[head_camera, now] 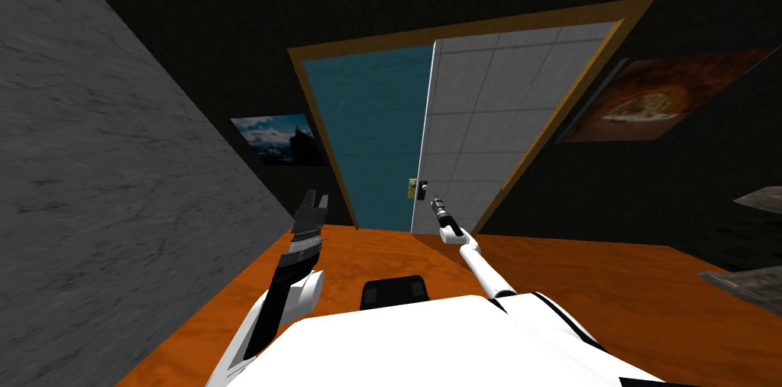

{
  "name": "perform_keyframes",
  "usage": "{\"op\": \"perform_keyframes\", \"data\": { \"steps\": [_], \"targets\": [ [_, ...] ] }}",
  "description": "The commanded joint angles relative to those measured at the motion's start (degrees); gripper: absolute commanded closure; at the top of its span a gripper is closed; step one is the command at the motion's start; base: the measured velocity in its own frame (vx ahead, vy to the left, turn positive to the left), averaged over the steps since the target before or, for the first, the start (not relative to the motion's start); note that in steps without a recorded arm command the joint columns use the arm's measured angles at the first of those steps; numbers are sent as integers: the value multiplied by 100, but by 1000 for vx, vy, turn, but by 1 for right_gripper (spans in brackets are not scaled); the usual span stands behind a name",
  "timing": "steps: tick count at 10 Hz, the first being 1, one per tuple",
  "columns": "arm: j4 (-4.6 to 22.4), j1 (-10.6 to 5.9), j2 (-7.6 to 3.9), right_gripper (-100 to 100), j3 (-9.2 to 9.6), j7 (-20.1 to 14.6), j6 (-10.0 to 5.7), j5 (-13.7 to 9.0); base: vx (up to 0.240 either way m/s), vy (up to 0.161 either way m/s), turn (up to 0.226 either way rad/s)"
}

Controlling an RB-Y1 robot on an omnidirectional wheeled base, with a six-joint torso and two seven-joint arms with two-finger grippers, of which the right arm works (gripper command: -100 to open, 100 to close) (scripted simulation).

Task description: Pull the door open

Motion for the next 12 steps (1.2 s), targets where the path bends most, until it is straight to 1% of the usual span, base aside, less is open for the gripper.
{"op": "perform_keyframes", "data": {
  "steps": [1,2,4,5,7,9,11,12],
  "targets": [
    [0,0,0,-100,0,0,0,0,-77,58,11],
    [102,110,-121,-100,-148,11,-12,-29,-17,-55,-241],
    [229,236,-266,-100,-347,38,-26,-63,36,-123,-191],
    [250,237,-274,-100,-373,47,-33,-65,148,-133,-34],
    [247,193,-239,-100,-358,57,-44,-58,179,-58,63],
    [216,107,-161,-100,-294,63,-54,-40,193,40,99],
    [154,-26,-34,-100,-177,67,-65,-11,235,66,174],
    [84,39,-68,-100,-225,78,4,-22,102,29,43]
  ]
}}
